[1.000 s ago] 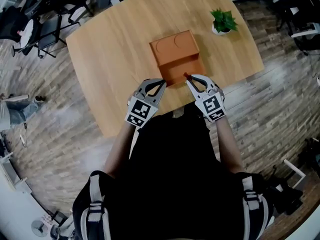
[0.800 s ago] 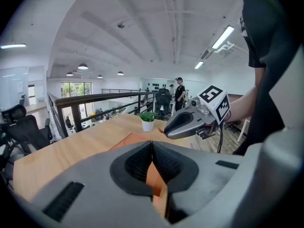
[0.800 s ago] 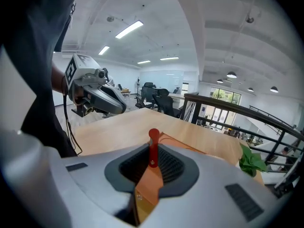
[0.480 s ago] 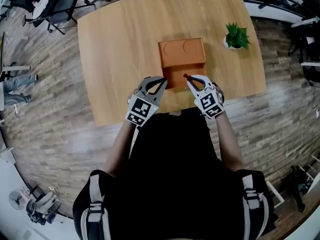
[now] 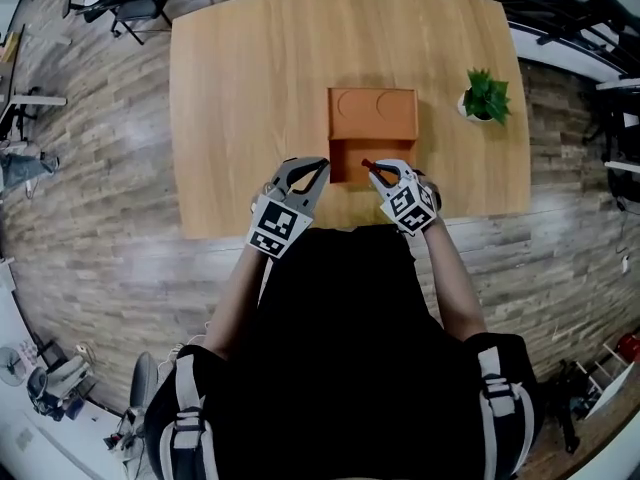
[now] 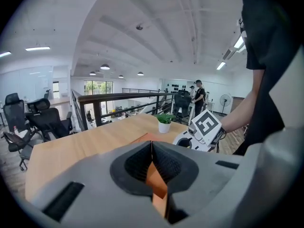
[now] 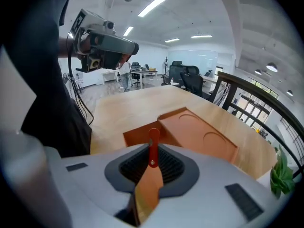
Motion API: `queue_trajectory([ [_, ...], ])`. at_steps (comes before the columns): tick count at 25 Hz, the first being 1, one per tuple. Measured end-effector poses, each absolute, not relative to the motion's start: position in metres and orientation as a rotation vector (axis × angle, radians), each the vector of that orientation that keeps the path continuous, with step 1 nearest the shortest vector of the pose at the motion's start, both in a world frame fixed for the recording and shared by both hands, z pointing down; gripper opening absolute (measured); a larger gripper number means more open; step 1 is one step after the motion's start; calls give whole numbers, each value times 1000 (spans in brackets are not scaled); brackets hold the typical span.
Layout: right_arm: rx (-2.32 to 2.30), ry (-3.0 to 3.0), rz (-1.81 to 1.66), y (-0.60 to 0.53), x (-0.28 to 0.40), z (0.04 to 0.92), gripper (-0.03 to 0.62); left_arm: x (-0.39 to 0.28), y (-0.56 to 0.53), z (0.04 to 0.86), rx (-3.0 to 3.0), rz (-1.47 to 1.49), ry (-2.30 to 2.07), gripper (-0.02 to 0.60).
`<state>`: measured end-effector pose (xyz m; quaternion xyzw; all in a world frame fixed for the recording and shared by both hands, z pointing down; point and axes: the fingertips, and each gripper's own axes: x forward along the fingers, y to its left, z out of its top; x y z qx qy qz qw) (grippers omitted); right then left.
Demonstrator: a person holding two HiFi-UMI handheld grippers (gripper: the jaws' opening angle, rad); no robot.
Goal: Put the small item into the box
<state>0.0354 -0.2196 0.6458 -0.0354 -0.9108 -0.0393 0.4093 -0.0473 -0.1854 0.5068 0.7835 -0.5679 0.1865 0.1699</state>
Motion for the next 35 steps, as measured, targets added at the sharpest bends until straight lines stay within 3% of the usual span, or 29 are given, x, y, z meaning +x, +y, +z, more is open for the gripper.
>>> queue_trajectory([
  [35, -254, -2025, -120, -226, 33, 739, 69, -58, -169, 516, 2127, 519, -1665, 23],
])
